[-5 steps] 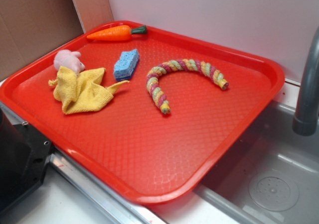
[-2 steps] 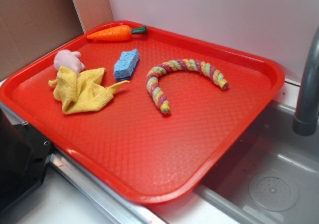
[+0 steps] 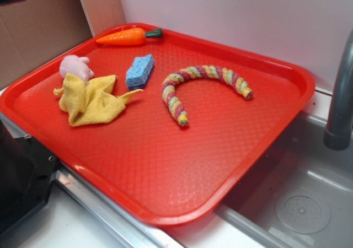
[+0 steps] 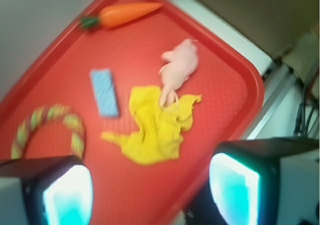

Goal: Grab the pink bunny.

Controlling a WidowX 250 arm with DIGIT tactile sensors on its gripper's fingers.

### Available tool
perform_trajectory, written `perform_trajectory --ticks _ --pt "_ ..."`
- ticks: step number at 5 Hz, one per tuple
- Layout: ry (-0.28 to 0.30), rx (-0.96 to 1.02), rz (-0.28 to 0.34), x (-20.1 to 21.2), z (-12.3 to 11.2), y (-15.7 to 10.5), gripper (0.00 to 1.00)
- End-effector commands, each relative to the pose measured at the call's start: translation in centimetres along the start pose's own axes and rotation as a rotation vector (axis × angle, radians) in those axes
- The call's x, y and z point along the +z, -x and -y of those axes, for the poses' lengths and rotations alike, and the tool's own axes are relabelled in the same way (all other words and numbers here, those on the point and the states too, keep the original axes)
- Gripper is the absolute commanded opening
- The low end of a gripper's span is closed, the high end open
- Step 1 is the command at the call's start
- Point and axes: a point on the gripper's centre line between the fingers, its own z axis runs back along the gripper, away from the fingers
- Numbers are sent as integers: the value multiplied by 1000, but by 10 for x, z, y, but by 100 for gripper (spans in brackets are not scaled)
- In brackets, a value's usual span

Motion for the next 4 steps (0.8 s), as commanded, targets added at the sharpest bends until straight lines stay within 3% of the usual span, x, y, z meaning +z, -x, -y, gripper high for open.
perform_trajectory --ticks 1,2,4 --pt "-15 372 122 -36 -23 -28 100" --pt "-60 432 192 -58 -28 -39 100" --pt "-139 457 249 -104 -44 -52 100"
